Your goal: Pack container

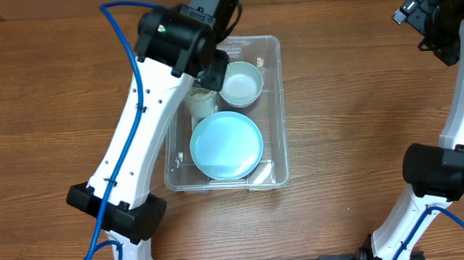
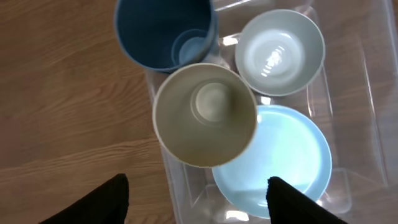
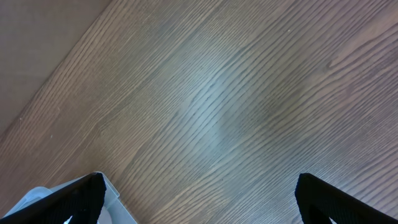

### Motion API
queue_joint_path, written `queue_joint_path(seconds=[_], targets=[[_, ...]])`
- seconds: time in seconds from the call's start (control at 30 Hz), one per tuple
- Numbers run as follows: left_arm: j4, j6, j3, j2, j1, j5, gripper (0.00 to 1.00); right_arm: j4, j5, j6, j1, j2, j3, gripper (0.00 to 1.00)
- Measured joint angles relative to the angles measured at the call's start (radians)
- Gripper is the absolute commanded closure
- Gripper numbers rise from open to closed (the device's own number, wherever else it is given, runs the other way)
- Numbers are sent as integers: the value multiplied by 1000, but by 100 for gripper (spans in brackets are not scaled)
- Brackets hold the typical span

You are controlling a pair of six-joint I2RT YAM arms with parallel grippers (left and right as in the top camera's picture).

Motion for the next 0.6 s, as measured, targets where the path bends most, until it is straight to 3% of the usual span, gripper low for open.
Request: queue_joint_path(seconds=[0.07, 0.1, 0.43, 0.6], targets=[[3, -31, 0, -16, 26, -2, 10, 0, 0, 0, 0, 0, 0, 0], [5, -51, 0, -34, 45, -5, 0, 0, 0, 0, 0, 0, 0, 0], [-3, -248, 0, -229, 168, -5, 0, 0, 0, 0, 0, 0, 0, 0], [-5, -277, 0, -227, 168, 110, 0, 0, 0, 0, 0, 0, 0, 0]])
